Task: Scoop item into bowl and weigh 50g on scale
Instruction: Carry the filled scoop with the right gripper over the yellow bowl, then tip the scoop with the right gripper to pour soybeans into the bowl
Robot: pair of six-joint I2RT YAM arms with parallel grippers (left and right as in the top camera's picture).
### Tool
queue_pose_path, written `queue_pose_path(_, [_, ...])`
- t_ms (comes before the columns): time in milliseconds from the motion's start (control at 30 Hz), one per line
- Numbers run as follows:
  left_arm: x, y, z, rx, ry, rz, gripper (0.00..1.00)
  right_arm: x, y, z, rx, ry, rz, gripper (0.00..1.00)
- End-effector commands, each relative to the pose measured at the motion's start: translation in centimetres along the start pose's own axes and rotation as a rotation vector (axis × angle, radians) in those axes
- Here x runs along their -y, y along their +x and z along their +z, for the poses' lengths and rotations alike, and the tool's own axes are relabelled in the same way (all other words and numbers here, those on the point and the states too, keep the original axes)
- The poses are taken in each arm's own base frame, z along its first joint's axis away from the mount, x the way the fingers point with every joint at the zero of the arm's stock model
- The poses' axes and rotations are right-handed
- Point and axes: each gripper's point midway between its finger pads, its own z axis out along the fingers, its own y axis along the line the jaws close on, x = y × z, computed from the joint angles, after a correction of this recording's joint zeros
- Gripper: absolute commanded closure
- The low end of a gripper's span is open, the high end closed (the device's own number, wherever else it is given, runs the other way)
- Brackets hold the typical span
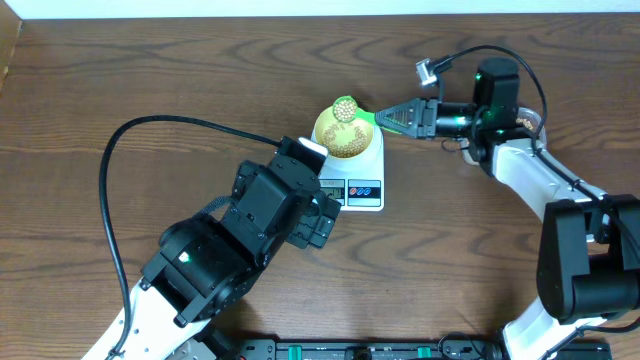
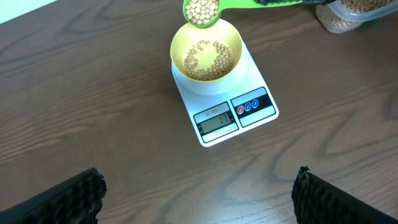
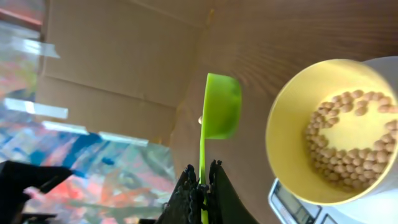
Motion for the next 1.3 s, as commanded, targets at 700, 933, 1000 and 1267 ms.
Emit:
queue_pose_path(700, [-0.2, -0.1, -0.1, 0.002, -0.011, -0.004, 0.02, 4.7, 1.0, 1.8, -0.013, 0.304, -0.365, 0.99])
queue_pose_path(933, [-0.2, -0.1, -0.1, 0.002, -0.011, -0.004, 0.02, 6.2, 1.3, 1.3, -0.039, 0.384, -0.438, 0.99])
queue_pose_path(1000, [-0.2, -0.1, -0.1, 0.002, -0.011, -0.004, 0.02, 6.1, 1.1, 1.3, -0.038, 0.385, -0.449, 0.99])
queue_pose_path(1267, [-0.2, -0.1, -0.1, 0.002, -0.011, -0.005, 0.02, 5.4, 1.2, 1.9, -0.106, 0.433, -0.534, 0.99])
